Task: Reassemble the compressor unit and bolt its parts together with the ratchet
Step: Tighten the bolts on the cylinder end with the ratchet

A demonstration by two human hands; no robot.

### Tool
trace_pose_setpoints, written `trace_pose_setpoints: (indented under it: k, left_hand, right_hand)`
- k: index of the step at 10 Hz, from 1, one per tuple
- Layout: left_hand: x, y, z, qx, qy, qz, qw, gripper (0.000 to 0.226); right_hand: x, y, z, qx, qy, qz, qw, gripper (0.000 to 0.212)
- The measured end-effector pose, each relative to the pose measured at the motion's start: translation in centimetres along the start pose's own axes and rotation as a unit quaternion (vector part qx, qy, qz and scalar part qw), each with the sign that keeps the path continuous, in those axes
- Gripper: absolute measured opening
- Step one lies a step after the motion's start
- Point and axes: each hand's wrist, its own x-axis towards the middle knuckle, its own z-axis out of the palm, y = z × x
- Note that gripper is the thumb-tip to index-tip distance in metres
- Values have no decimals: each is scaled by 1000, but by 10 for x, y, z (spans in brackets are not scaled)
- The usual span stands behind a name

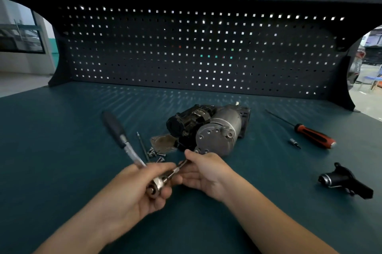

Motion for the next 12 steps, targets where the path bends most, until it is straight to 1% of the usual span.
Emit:
trace_pose_setpoints:
  k: [1,2,3,4,5,6,7,8,9,10,11,12]
  left_hand:
    - [-8,-1,-1,520,19,222,825,16]
    - [0,-11,-5,822,13,297,485,64]
    - [-1,-9,-6,677,2,317,664,44]
    - [3,-4,-6,131,49,76,987,18]
    - [7,1,0,-233,11,-70,970,30]
    - [5,0,-2,-75,45,-26,996,21]
    - [-3,-5,-5,506,27,205,837,20]
    - [2,-12,-8,766,-8,297,570,60]
    - [1,-7,-13,647,25,304,699,51]
    - [-2,-2,-3,194,47,114,973,18]
    - [4,4,5,-251,-10,-93,964,24]
    - [0,4,3,-196,-26,-89,976,32]
  right_hand:
    - [1,3,1,-50,12,-25,998,33]
    - [0,2,2,-42,29,-30,998,35]
    - [-1,1,6,-30,24,-10,999,29]
    - [0,-1,6,21,22,1,1000,22]
    - [0,-1,4,78,11,1,997,20]
    - [0,1,5,73,-7,4,997,25]
    - [1,3,6,43,8,4,999,27]
    - [3,2,6,57,37,-4,998,21]
    - [3,4,4,60,29,-24,998,22]
    - [-1,2,6,84,22,-30,996,23]
    - [-8,-4,7,40,22,-16,999,29]
    - [-18,-9,-2,-370,108,-132,913,34]
